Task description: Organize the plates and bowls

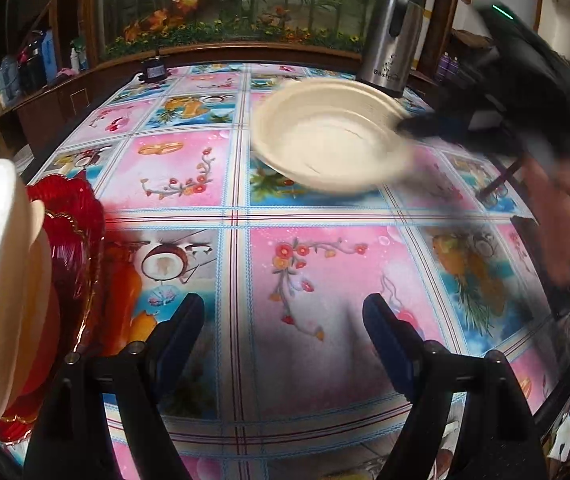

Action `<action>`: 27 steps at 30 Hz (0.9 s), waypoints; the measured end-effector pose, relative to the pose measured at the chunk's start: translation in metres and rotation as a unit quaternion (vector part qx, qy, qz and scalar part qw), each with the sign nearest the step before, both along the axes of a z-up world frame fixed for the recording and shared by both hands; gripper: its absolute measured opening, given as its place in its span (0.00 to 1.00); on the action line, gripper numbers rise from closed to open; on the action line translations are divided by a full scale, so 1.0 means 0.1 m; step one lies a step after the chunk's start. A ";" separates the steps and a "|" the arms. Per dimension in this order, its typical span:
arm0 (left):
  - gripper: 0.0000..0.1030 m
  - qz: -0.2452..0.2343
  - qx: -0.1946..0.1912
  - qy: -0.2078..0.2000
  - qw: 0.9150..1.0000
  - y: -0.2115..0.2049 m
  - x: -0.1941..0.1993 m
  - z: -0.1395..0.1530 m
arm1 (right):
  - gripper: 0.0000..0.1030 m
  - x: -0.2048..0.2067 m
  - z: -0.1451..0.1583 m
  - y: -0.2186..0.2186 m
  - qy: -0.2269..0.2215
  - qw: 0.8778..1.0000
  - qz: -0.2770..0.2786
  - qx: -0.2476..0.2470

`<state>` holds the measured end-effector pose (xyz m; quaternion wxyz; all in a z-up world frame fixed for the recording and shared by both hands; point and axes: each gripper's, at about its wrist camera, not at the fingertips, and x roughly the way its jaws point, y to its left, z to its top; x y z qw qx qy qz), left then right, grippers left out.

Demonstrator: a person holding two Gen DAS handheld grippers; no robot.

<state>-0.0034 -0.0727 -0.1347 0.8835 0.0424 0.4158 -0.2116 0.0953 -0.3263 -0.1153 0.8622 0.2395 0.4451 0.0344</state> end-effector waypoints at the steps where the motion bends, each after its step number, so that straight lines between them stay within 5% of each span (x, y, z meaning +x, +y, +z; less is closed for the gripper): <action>1: 0.78 0.001 -0.002 -0.001 1.000 0.00 -0.02 0.01 | 0.12 -0.19 -0.01 -0.04 0.001 1.000 -0.007 -0.002; 9: 0.78 -0.005 -0.019 0.021 1.000 0.06 -0.15 -0.01 | 0.16 -1.30 -0.24 -0.18 0.022 0.999 -0.035 0.028; 11: 0.79 -0.001 -0.017 0.017 1.000 0.08 -0.18 0.01 | 0.18 -1.55 -0.29 -0.05 0.019 0.999 -0.003 0.050; 15: 0.79 0.008 -0.015 0.016 1.000 0.12 -0.19 0.02 | 0.43 -1.93 -0.24 0.23 -0.002 0.996 0.084 0.033; 18: 0.79 0.009 -0.027 0.018 0.999 0.15 -0.21 0.08 | 0.44 -2.09 -0.11 0.24 -0.029 0.989 0.140 0.039; 20: 0.79 0.009 -0.025 0.010 1.000 0.15 -0.26 0.12 | 0.44 -2.18 0.02 0.01 -0.064 0.992 0.102 0.030; 27: 0.79 -0.008 -0.037 0.007 0.999 0.10 -0.41 0.23 | 0.43 -2.35 0.02 -0.71 -0.079 0.996 -0.017 0.050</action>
